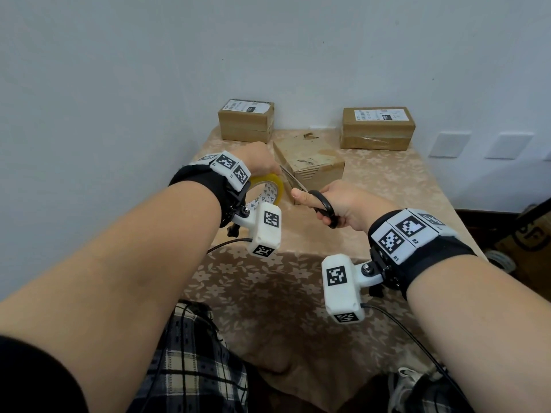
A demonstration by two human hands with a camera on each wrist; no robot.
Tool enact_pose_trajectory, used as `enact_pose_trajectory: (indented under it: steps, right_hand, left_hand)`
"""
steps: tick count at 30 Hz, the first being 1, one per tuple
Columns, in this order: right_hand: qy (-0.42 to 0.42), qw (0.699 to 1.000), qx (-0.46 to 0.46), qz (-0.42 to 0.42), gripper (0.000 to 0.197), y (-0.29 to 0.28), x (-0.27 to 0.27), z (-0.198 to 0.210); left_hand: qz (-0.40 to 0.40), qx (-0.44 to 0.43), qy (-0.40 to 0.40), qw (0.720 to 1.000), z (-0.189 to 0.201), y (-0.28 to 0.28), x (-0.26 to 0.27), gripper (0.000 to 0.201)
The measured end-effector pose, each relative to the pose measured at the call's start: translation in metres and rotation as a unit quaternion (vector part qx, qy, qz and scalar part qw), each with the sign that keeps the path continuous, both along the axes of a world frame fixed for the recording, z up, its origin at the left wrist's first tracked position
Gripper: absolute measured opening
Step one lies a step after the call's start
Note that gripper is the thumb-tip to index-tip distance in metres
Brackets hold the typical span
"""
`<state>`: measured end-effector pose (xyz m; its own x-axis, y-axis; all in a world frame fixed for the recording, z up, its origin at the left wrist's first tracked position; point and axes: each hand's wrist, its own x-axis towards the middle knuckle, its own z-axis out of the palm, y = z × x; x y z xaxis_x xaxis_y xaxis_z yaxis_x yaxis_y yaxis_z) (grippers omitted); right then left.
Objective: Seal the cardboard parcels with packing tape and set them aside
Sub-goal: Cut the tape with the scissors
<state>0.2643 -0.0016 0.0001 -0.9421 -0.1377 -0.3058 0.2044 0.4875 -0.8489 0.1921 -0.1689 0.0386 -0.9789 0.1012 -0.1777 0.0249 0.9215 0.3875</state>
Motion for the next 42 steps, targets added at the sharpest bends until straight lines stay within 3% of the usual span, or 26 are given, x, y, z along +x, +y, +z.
enact_pose_trajectory:
  steps: [8,18,21,24,28,30,33,37,42]
  right_hand:
    - [-0.045,0.999,-0.012,0.021,0.065,0.003,0.0,0.0]
    - [-0.055,0.997,-0.049,0.002,0.06,0.006,-0.006,-0.002]
    - [-0.054,0.998,-0.004,0.021,0.068,0.014,-0.009,-0.004]
    - [-0.048,0.998,0.035,0.028,0.07,0.02,-0.011,-0.004]
    - [-0.047,0.995,0.084,0.035,0.07,0.027,-0.015,-0.003]
    - [-0.034,0.984,0.169,0.041,0.059,0.031,-0.017,-0.005]
    - [-0.016,0.946,0.312,0.08,0.061,0.035,-0.016,-0.01]
    - [0.001,0.944,0.32,0.085,0.065,0.044,-0.012,-0.007]
    - [0.004,0.968,0.238,0.08,0.074,0.068,-0.007,0.002]
  left_hand:
    - [-0.007,0.021,0.007,1.0,0.0,0.0,0.004,0.033]
    - [-0.006,0.06,0.019,0.998,-0.001,-0.006,0.006,0.018]
    - [-0.012,0.065,0.028,0.997,-0.002,-0.012,0.006,0.012]
    - [-0.026,0.095,0.037,0.994,-0.004,-0.017,0.008,0.022]
    - [-0.032,0.115,0.052,0.991,-0.006,-0.018,0.012,0.013]
    - [-0.042,0.115,0.059,0.991,-0.005,-0.017,0.015,0.014]
    - [-0.077,0.097,0.059,0.991,-0.002,-0.013,0.017,0.015]
    - [-0.091,0.072,0.083,0.99,-0.003,-0.006,0.017,0.016]
    - [-0.09,0.089,0.119,0.985,-0.01,-0.007,0.016,0.018]
